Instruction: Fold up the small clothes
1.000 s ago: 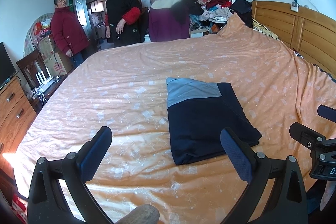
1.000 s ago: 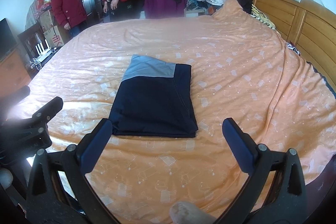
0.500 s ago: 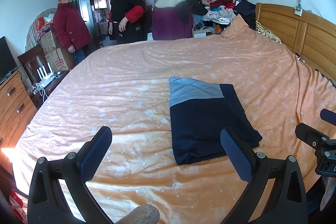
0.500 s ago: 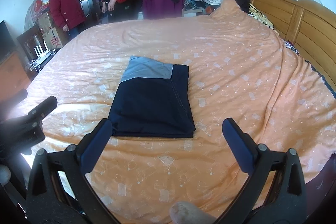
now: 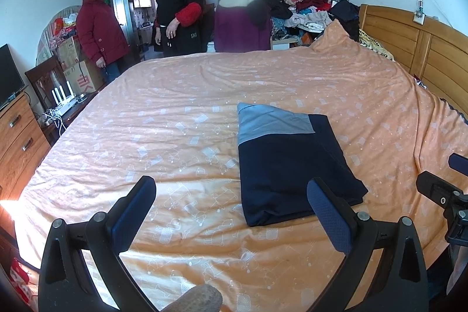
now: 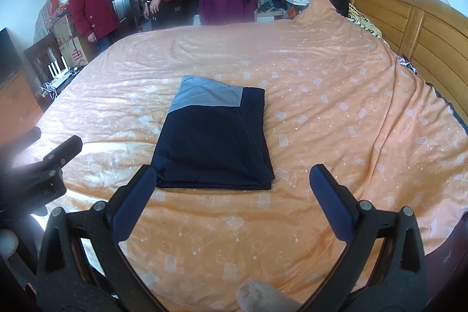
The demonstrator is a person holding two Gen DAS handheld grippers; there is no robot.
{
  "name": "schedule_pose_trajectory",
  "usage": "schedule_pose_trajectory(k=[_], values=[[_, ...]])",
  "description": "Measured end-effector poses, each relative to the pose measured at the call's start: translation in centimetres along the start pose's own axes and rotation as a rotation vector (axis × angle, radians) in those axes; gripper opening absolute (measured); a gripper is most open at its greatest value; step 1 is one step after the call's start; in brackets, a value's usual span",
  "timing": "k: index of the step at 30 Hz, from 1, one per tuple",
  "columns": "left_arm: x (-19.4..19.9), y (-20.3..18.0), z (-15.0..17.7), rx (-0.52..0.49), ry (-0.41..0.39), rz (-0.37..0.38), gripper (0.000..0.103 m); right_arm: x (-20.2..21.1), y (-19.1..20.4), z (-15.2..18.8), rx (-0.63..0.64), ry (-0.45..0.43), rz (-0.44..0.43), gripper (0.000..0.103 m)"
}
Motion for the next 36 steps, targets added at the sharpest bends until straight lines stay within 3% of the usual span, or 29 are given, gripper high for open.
schedule_pose_trajectory(k=[36], values=[[-0.9, -0.3, 1.1, 0.001, 0.045, 0.001, 0.103, -0.5, -0.6, 0.7, 0.017, -0.004, 0.017, 0.103]])
Point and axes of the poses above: each gripper's, at about its wrist camera, not at the fingertips, and x roughly against the way its jaws point, y to its left, z to its underside, the point moved 7 cm from there along -x, roughly the way its jaws point, and after that the axes turned 7 degrees about -x, right-handed, at the moved point
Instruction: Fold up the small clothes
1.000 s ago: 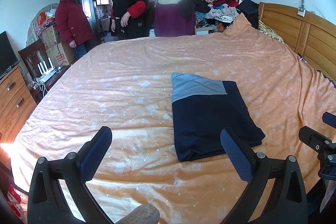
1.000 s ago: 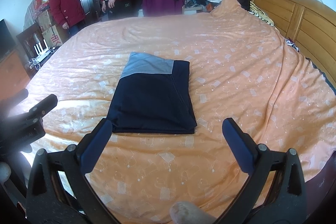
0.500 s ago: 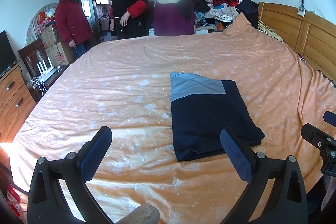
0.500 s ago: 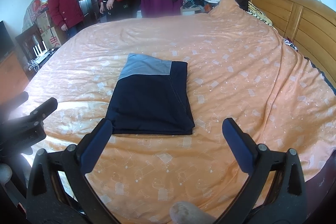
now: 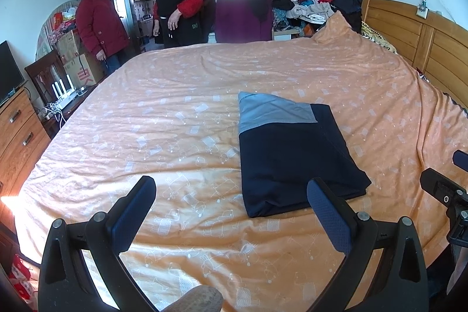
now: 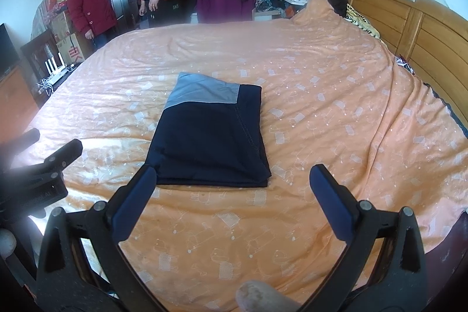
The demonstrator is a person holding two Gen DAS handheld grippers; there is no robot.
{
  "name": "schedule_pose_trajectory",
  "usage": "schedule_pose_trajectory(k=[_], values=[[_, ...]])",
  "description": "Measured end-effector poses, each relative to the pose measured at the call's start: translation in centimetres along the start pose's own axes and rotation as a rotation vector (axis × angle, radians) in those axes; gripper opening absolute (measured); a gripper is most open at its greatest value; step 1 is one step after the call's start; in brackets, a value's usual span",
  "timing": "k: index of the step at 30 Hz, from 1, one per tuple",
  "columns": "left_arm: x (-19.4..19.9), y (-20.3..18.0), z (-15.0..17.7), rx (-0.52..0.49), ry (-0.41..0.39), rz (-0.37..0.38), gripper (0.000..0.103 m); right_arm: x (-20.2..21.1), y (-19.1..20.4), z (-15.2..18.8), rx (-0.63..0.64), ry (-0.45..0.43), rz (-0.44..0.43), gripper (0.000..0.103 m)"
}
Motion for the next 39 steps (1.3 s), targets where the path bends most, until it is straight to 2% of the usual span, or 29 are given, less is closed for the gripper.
schedule_pose_trajectory(k=[9, 26, 39], values=[[-0.8, -0.6, 0.8, -0.003, 0.050, 0.012, 0.103, 0.2, 0.6, 0.0, 0.010, -0.010, 0.011, 0.103], [-1.1, -1.5, 0.9, -0.008, 0.060, 0.036, 0.103, 0.5, 0.4, 0.2, 0.001, -0.015, 0.016, 0.103], [-0.2, -0.4, 0.5, -0.002, 0.038, 0.015, 0.103, 0.6, 0.9, -0.6, -0.016, -0.033, 0.009, 0.103]])
Point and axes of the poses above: each gripper's, at about its wrist camera, not at the fingertips, and x roughly against the way its jaws point, y to its left, z to its underside, the point moved 7 cm from there along -x, roughly the way its jaws point, and after that the axes turned 7 degrees about -x, right-handed, at the moved point
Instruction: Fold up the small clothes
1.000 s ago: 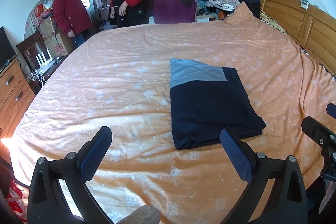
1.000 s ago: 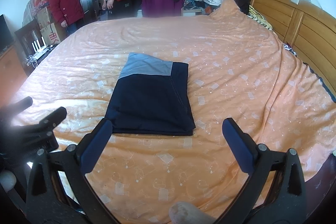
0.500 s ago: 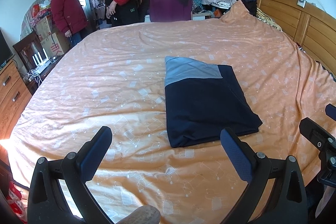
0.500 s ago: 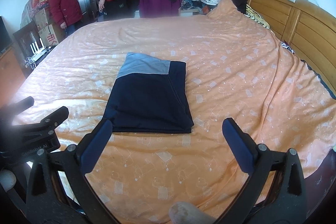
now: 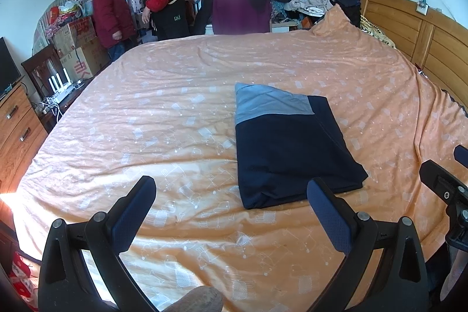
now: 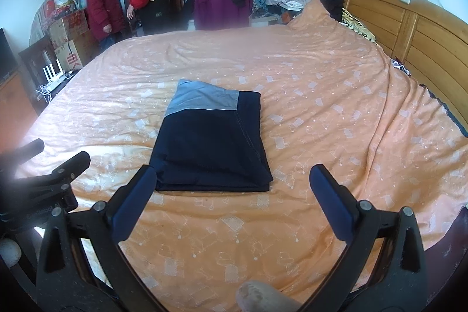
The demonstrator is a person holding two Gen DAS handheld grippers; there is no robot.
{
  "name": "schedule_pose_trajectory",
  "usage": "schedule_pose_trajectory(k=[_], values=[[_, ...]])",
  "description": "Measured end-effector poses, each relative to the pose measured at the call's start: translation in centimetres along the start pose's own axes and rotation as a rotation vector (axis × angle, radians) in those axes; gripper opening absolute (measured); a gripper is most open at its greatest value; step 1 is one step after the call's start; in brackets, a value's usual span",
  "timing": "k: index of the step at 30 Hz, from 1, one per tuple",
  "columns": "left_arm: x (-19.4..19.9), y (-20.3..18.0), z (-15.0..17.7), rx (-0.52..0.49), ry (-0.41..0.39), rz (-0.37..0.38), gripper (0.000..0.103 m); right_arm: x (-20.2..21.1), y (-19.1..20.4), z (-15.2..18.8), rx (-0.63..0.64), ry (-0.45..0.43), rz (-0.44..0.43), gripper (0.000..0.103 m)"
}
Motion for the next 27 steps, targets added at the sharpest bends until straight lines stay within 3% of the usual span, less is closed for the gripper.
schedule_pose_trajectory(k=[27], values=[[1.1, 0.2, -1.3, -0.013, -0.024, -0.027, 0.103, 0.2, 0.6, -0.6, 0.005, 0.002, -0.029, 0.103]])
Point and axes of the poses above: each gripper's, at about its wrist camera, not at the fingertips, and x roughly against the way its jaws point, y to its left, z to its underside, the point moved 7 cm from there along -x, roughly the way its jaws point, and after that the axes turned 7 degrees about -x, right-handed, at the moved point
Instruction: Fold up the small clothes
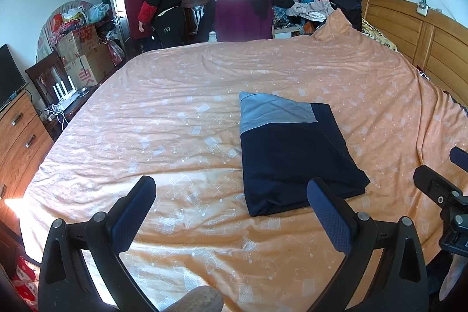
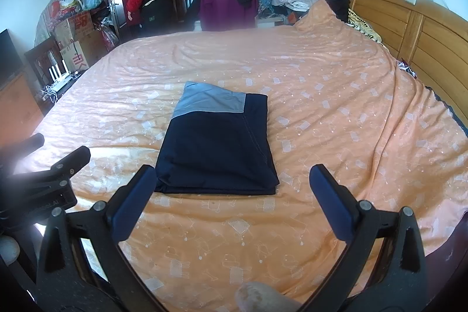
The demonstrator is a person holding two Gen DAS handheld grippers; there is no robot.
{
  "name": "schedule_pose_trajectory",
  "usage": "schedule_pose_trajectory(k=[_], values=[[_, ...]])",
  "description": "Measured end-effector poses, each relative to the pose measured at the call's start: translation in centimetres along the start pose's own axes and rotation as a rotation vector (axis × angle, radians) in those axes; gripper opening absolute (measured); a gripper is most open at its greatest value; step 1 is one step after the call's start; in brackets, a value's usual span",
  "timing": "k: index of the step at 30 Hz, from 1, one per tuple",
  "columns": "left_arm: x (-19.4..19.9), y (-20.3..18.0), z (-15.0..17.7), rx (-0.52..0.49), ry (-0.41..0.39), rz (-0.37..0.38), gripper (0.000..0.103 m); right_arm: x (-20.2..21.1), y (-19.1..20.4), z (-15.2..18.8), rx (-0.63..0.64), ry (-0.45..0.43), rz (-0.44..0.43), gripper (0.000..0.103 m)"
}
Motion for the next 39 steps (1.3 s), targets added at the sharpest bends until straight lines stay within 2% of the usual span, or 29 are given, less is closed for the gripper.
schedule_pose_trajectory(k=[28, 39], values=[[0.1, 1.1, -0.5, 0.024, -0.011, -0.014, 0.103, 0.4, 0.0, -1.2, 0.005, -0.015, -0.008, 0.103], [-0.3, 0.9, -0.2, 0.020, -0.004, -0.014, 0.103, -0.2, -0.3, -0.5, -0.002, 0.004, -0.001, 0.103]])
Point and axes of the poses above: each gripper's, at about its wrist camera, not at the fingertips, and x roughly against the way its jaws point, y to its left, z to its underside, the point moved 7 cm from there along -x, roughly the way its jaws point, and after that the axes turned 7 degrees about -x, right-handed, at the moved point
